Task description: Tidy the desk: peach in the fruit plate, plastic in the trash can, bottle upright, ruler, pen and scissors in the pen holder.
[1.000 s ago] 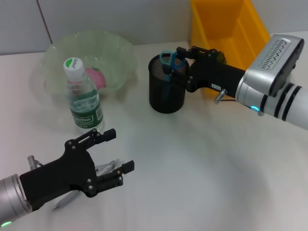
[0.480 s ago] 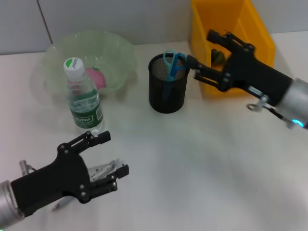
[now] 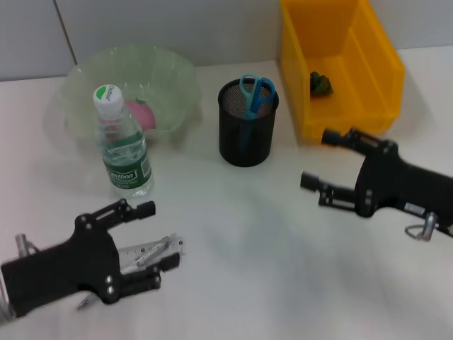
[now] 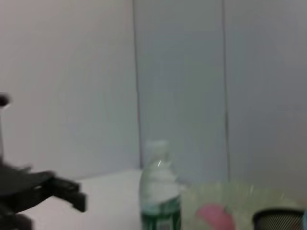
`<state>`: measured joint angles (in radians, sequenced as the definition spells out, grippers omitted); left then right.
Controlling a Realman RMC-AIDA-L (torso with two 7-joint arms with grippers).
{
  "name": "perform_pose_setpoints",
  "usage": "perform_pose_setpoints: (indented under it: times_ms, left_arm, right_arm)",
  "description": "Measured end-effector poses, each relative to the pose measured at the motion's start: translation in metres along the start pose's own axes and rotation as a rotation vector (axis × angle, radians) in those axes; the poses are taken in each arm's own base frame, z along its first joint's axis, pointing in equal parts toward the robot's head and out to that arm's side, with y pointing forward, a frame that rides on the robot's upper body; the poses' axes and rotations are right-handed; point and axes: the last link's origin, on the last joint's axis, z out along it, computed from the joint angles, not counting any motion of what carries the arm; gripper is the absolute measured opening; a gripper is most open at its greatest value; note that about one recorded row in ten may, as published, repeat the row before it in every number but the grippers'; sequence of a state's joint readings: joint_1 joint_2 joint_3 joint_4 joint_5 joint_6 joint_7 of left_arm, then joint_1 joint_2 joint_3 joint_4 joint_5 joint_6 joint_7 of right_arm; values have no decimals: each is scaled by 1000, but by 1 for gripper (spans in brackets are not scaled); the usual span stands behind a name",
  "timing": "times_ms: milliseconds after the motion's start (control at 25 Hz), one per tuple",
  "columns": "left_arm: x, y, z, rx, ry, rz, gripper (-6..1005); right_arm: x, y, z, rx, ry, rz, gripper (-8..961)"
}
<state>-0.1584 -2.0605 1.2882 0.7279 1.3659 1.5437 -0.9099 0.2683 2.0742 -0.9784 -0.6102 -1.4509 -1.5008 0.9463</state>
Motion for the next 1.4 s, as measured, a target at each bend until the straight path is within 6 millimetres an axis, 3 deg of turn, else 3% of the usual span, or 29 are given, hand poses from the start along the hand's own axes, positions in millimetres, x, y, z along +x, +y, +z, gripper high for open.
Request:
perform_pose_setpoints:
  times_ms: [120,480,840,1400]
  left_arm:
    - [14,-22,8,-23,-245,6,801]
    - [37,-36,47,-138,-563,126,801]
    - [53,-54,82,-201,-771,213,800]
    - [50,-57,102,-251,-892,224,800]
  right_arm:
    - [5,0,-6,-27,67,7,834]
    - [13,-3,-20,0,131,58,833]
    - [18,-1,-22,2,144,78,834]
    - [17,-1,-19,-6,150,76,833]
